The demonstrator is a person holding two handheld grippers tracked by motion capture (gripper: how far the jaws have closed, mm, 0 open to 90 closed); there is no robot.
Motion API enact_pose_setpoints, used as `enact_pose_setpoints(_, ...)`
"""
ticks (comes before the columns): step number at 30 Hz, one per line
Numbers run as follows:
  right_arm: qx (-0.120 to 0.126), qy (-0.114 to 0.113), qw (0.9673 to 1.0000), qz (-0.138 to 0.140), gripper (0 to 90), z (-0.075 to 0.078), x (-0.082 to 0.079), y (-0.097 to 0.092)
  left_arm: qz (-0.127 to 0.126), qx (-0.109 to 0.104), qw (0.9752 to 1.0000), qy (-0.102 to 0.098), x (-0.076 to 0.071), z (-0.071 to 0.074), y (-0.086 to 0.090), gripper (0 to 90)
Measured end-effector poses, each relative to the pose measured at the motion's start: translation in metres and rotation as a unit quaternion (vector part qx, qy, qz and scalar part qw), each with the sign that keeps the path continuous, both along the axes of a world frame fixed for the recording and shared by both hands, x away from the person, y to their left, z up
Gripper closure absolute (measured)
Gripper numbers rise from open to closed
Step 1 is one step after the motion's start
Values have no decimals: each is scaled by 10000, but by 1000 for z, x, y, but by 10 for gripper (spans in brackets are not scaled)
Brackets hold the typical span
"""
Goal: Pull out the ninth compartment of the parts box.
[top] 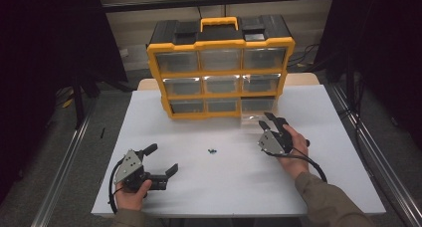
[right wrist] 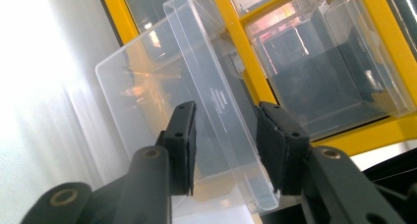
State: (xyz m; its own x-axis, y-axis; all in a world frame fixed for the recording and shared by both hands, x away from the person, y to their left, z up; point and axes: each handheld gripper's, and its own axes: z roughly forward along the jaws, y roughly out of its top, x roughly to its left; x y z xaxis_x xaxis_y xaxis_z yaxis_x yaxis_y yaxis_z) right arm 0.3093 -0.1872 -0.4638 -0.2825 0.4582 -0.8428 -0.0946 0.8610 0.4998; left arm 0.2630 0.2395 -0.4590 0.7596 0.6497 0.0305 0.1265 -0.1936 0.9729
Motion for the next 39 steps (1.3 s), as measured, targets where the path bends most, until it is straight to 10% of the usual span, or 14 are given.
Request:
enact_pose_setpoints(1,20,28,10000,24,581,0,0,0,72,-469,9988,123,-2,-2,-6,5)
enact_pose_setpoints(10,565,150,9983,-28,467,3,-3,-2,9,-327,9994,102,-1,-2,-5,5)
enact_pose_setpoints(19,1402,469,9890,-107,318,7,-5,-8,16,-391,9992,121,-1,-3,-7,5)
enact_pose_setpoints(28,1448,457,9884,-79,301,9,-5,-7,3,-218,9997,87,0,-3,-5,5)
enact_pose_setpoints(39,2386,781,9679,-147,181,14,-9,-15,-57,-196,9997,105,0,-3,-6,5)
